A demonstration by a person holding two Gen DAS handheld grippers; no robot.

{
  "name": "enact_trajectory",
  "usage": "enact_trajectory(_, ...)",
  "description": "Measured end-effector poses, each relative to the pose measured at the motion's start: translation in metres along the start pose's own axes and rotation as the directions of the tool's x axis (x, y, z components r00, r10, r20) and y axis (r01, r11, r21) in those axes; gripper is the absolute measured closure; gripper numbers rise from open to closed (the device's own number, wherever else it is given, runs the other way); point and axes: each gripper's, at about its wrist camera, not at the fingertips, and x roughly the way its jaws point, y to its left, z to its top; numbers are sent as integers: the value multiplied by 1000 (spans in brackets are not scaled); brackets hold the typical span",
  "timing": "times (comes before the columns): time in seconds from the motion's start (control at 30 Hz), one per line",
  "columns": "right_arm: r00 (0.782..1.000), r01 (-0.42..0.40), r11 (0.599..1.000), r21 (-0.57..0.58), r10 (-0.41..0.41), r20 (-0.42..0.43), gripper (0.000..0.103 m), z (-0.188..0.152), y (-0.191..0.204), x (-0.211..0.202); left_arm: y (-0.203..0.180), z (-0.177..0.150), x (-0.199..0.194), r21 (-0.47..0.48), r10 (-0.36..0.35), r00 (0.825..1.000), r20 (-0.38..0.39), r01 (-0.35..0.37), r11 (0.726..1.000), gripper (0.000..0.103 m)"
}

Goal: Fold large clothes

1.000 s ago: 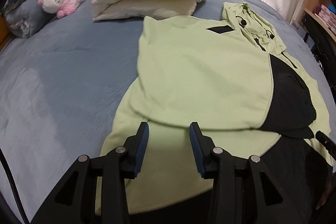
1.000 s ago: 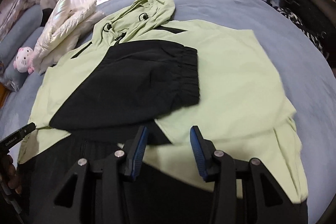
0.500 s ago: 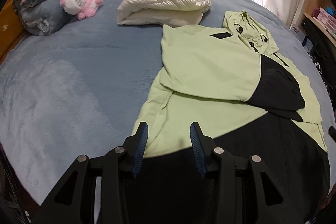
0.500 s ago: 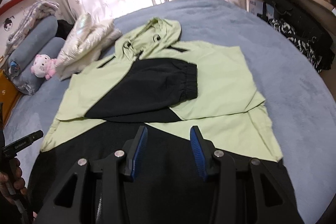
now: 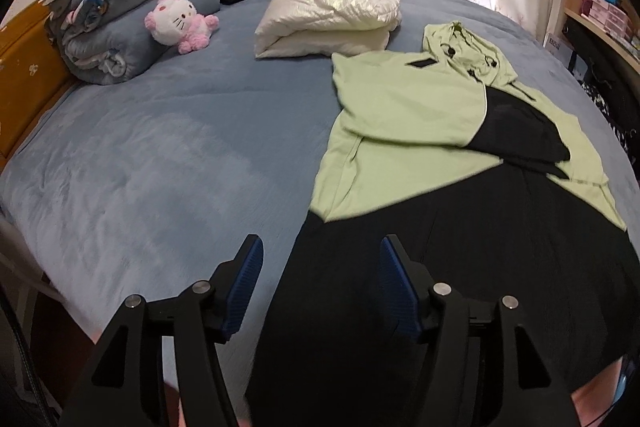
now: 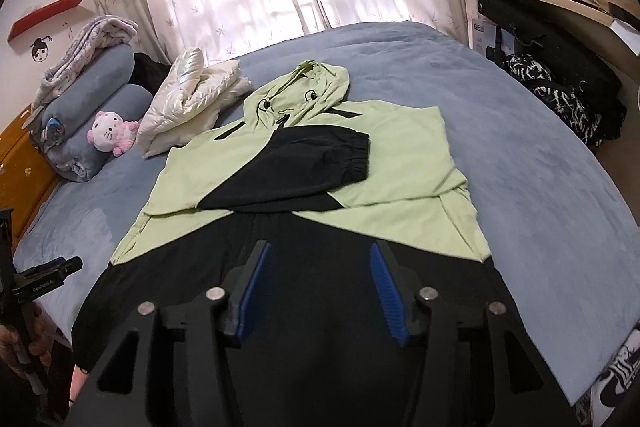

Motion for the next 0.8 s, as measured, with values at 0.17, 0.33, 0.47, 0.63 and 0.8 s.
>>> enact_trajectory(0.17,999,23,1000,11,-23,-25,49,-16,-20,-10,15,-23,-1,0,-9,999,-34,9,1000,43)
enact_trajectory(0.33,998,37,999,26,-35,-59,49,-32,-44,-16,22,-40,6,4,-47,995,-90,48,999,43)
enact_trajectory(0.47,996,44,998,52,-40,-76,49,-43,-66,-20,26,-49,13,15,-67,989,-133,69,997,43)
enact_trajectory(0.63,994,57,993,100,-47,-100,49,-53,-94,-23,37,-56,25,-15,-108,978,-178,107,994,43)
enact_trajectory(0.8,992,71,988,139,-55,-113,49,-63,-121,-27,49,-59,35,-51,-190,962,-195,183,982,42)
